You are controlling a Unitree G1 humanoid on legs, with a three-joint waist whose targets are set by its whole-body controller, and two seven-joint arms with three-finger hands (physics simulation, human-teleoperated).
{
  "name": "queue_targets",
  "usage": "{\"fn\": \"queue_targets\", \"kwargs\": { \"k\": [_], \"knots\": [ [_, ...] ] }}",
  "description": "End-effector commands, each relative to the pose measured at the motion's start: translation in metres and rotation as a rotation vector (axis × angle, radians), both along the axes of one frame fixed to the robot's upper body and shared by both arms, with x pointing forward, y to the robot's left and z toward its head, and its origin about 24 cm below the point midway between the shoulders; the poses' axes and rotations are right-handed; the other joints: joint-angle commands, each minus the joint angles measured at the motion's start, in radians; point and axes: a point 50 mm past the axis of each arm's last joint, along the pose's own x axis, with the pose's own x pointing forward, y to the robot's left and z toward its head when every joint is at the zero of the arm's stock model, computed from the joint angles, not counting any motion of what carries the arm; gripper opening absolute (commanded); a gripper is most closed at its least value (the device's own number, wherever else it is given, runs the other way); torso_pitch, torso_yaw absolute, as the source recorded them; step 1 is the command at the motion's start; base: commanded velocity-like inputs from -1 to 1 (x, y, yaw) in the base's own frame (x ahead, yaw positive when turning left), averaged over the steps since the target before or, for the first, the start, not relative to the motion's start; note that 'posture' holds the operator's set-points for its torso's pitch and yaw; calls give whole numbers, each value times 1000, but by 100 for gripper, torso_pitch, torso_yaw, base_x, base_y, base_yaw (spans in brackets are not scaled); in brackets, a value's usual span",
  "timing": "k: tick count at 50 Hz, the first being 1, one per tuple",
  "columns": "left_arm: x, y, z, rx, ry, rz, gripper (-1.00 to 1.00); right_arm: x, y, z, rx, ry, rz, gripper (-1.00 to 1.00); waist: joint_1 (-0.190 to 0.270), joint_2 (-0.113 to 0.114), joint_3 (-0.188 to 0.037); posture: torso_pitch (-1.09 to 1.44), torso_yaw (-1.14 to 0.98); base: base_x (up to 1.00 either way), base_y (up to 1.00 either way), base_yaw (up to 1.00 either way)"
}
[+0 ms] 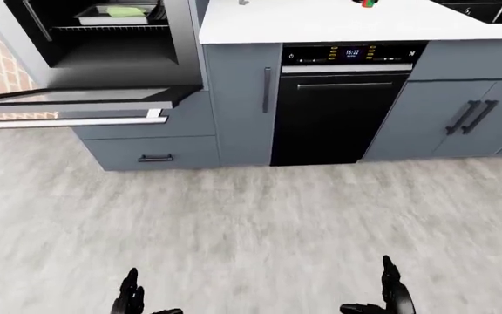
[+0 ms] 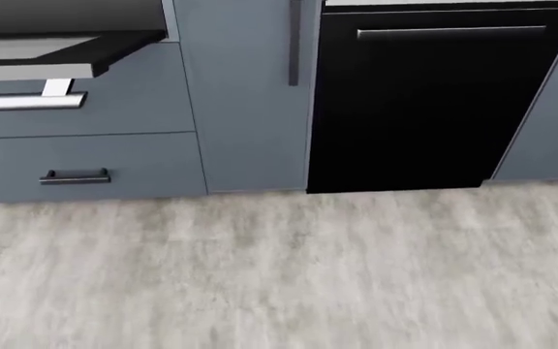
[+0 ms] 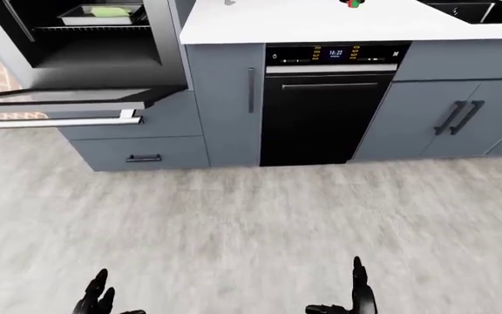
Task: Close the oven door.
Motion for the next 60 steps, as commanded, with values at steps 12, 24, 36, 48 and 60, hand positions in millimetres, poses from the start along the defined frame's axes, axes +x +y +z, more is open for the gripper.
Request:
{"fn": "queue_targets", "kwargs": {
  "k": [12,24,36,48,60],
  "knots": [
    [-25,1,-9,9,85,2,100,-16,-9,-5,-18,70,-27,100,2,-4,-13,0,0,0,0,0],
    [-39,0,-16,-116,99,86,100,-28,-9,-12,97,90,-121,100,0,-6,-17,0,0,0,0,0],
    [-38,2,-15,-90,98,86,100,-28,-7,-13,92,98,-97,100,-3,21,-22,0,0,0,12,0],
    [-37,1,-15,-81,95,77,100,-28,-6,-13,90,101,-93,100,2,25,-7,0,0,0,24,0],
    [-37,1,-15,-69,100,68,100,-28,-6,-13,91,103,-90,100,-4,-54,-10,0,0,0,24,0]
  ]
}}
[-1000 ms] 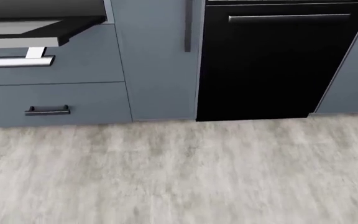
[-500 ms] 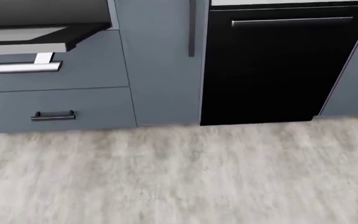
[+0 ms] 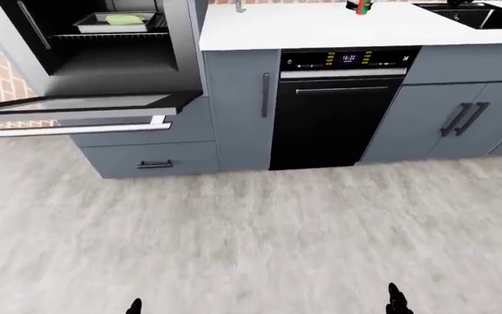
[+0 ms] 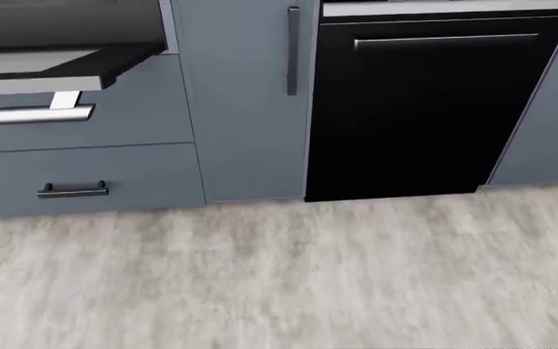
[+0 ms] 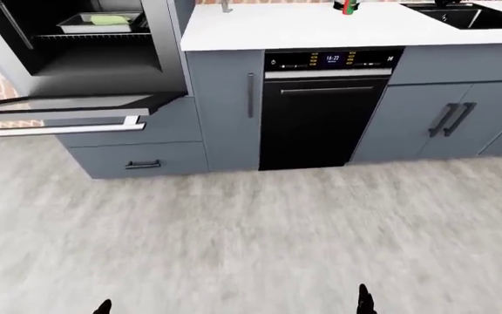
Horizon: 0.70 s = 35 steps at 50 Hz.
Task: Close the oven door.
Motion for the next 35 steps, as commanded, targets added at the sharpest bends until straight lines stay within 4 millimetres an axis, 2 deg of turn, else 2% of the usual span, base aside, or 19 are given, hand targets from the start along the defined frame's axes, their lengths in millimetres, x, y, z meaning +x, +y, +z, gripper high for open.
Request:
{"fn": "queue_targets", "kwargs": {
  "k": [1,3,7,10,11,12,13,14,15,25,27,28,29,32,35],
  "knots": [
    [6,12,8,47,-44,7,100,8,-2,5,-18,-46,11,100,0,-9,-11,0,0,0,24,0],
    [6,12,8,47,-44,8,100,8,-3,5,-17,-46,11,100,-2,-5,-15,0,0,0,24,0],
    [7,12,8,46,-46,9,100,9,-3,5,-16,-48,11,100,1,29,-5,0,0,0,24,0],
    [8,12,8,46,-48,9,100,9,-2,5,-15,-48,11,100,1,78,-8,0,0,0,24,0],
    [7,12,8,47,-47,8,100,8,-2,5,-15,-48,11,100,2,104,-10,0,0,0,23,0],
    [7,12,8,47,-47,10,100,9,-2,5,-15,-49,11,100,3,139,-20,0,0,0,23,0],
    [7,13,8,46,-47,12,100,9,-3,5,-15,-49,11,100,-3,150,-34,0,0,0,24,0],
    [7,12,8,46,-47,12,100,9,-3,5,-14,-48,12,100,11,120,-20,0,0,0,24,0],
    [7,12,8,46,-47,11,100,9,-3,5,-14,-47,12,100,7,121,-10,0,0,0,23,0],
    [8,13,8,45,-48,11,100,9,-3,6,-12,-48,9,100,8,26,-6,0,0,0,24,0],
    [8,13,8,46,-47,11,100,9,-3,5,-11,-48,10,100,8,-10,-8,0,0,0,24,0],
    [8,13,8,45,-47,11,100,9,-3,5,-10,-47,9,100,5,-40,-17,0,0,0,23,0],
    [8,13,8,46,-47,11,100,9,-3,5,-11,-48,9,100,0,-6,-9,0,0,0,23,0],
    [8,13,8,46,-46,10,100,9,-3,5,-10,-47,9,100,-5,-6,-13,0,0,0,23,0],
    [10,12,8,37,-55,11,100,9,-2,5,-11,-46,10,100,-1,11,-13,0,0,0,23,0]
  ]
}}
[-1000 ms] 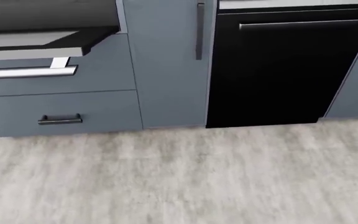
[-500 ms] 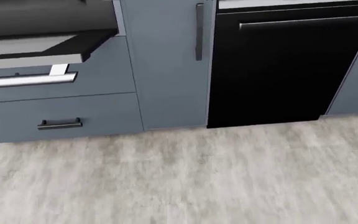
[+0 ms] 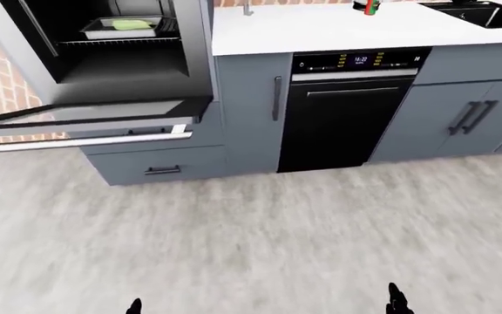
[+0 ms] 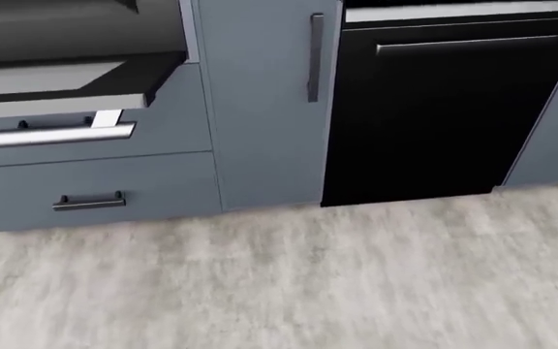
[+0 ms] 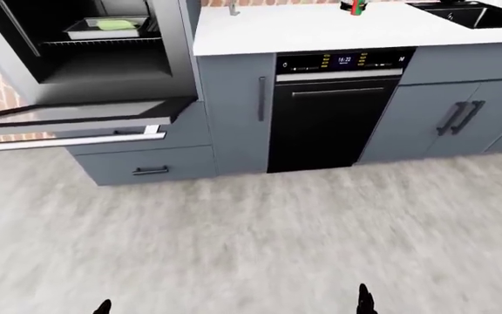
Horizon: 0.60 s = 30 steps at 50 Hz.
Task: Close the oven door.
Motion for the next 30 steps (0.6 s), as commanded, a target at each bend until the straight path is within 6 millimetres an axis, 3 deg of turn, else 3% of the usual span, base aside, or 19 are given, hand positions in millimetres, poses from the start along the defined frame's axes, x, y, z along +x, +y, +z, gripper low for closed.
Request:
{"fn": "queue_targets", "kwargs": {
  "k": [1,3,5,7,8,10,16,19,22,23,24,26,30],
  "knots": [
    [12,9,8,36,-64,8,100,8,-1,5,-14,-43,13,100,2,6,-4,0,0,0,24,0],
    [12,8,8,37,-65,0,100,8,-2,5,-14,-43,14,100,4,32,0,0,0,0,24,0],
    [11,9,8,40,-64,2,100,8,-2,5,-14,-42,14,100,4,71,-2,0,0,0,24,0],
    [9,8,8,46,-59,2,100,9,-2,5,-13,-43,15,100,10,147,-21,0,0,0,25,0],
    [9,9,8,47,-58,2,100,9,-2,5,-13,-42,15,100,15,95,-13,0,0,0,23,0],
    [9,9,8,47,-57,4,100,9,-2,5,-13,-42,14,100,18,96,-5,0,0,0,23,0],
    [8,9,7,49,-52,5,100,9,-2,5,-12,-42,14,100,13,42,1,0,0,0,24,0],
    [8,10,8,48,-52,6,100,8,-1,5,-14,-40,15,100,11,4,3,0,0,0,24,0],
    [8,11,8,47,-52,11,100,8,-1,4,-15,-39,16,100,6,-58,-5,0,0,0,24,0],
    [8,10,8,47,-51,10,100,8,-1,4,-16,-38,16,100,-3,-10,-4,0,0,0,24,0],
    [7,10,7,47,-50,10,100,8,-1,4,-15,-38,16,100,2,-24,-4,0,0,0,23,0],
    [7,11,8,49,-50,9,100,8,-2,4,-15,-37,17,100,-4,-23,-10,0,0,0,24,0],
    [7,11,8,51,-50,9,100,8,-2,5,-16,-38,16,100,2,12,-2,0,0,0,24,0]
  ]
}}
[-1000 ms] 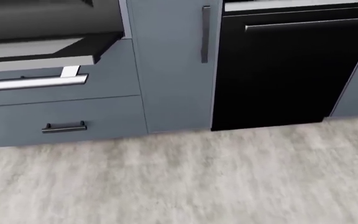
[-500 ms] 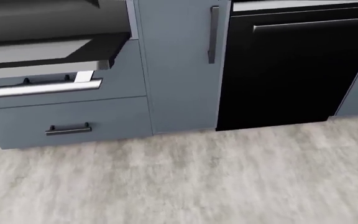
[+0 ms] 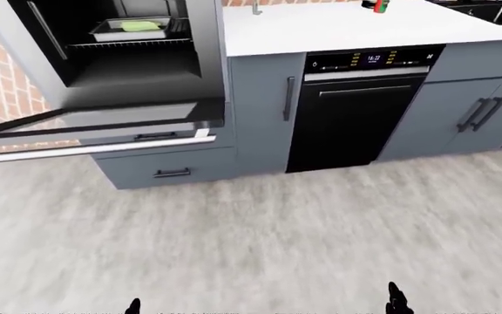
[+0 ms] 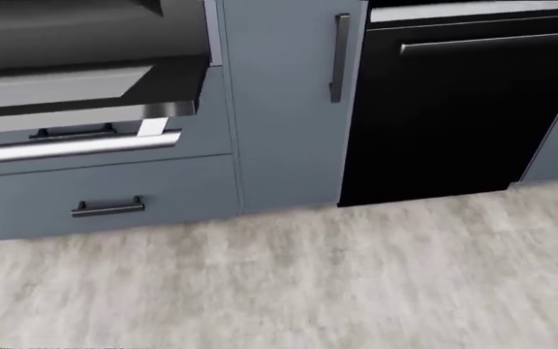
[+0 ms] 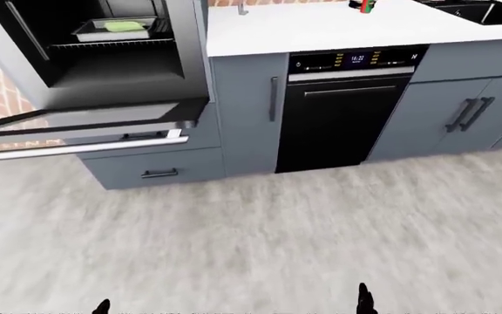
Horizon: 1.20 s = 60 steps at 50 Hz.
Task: Close the oven door.
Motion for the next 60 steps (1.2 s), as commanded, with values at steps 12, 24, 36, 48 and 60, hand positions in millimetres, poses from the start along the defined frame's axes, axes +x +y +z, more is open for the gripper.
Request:
{"fn": "queue_targets", "kwargs": {
  "k": [12,24,36,48,60],
  "knots": [
    [6,10,7,41,-45,8,100,7,-1,4,-12,-37,12,100,14,45,-7,0,0,0,24,0],
    [8,10,7,42,-48,12,100,7,-1,4,-11,-37,10,100,-2,-49,-11,0,0,0,24,0],
    [8,10,7,41,-49,12,100,7,-1,4,-10,-35,12,100,14,84,-17,0,0,0,25,0],
    [8,10,7,41,-48,13,100,7,-1,4,-9,-34,13,100,9,-30,-3,0,0,0,25,0],
    [9,10,8,42,-52,12,100,7,-1,4,-9,-33,14,100,2,13,-3,0,0,0,25,0]
  ]
}}
